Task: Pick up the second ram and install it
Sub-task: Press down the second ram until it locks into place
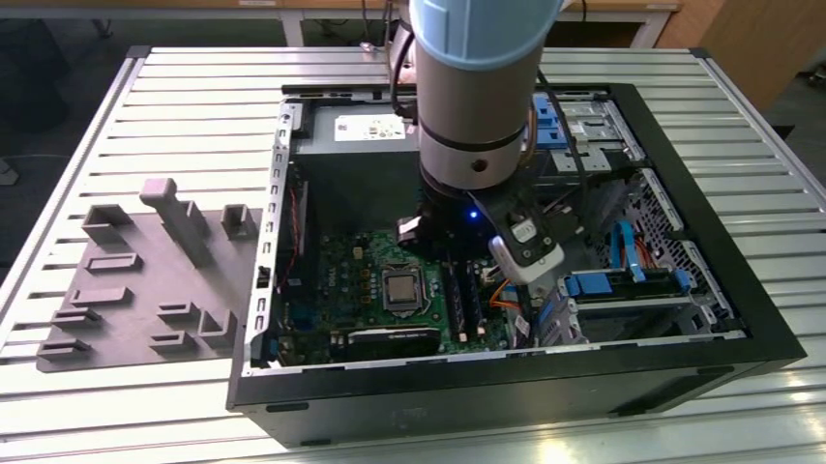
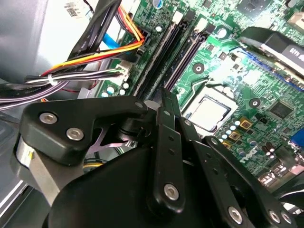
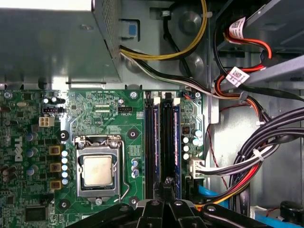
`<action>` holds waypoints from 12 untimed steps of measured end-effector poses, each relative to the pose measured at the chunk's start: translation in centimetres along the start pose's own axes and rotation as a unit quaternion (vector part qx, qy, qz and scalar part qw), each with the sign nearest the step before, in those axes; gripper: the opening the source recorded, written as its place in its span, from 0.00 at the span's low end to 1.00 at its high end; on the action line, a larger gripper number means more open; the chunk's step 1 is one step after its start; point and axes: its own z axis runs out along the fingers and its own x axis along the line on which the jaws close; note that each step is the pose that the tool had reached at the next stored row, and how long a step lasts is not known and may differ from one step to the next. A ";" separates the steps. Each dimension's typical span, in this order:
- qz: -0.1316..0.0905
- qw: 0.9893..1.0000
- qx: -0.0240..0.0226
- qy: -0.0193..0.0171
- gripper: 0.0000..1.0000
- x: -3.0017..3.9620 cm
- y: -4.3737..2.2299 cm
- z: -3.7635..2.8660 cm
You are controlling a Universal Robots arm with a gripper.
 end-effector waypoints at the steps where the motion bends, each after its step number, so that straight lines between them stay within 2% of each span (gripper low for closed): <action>1: 0.000 1.000 0.000 0.000 0.11 0.00 -0.07 0.00; 12: 0.000 1.000 0.000 0.000 0.11 -0.03 -1.06 0.03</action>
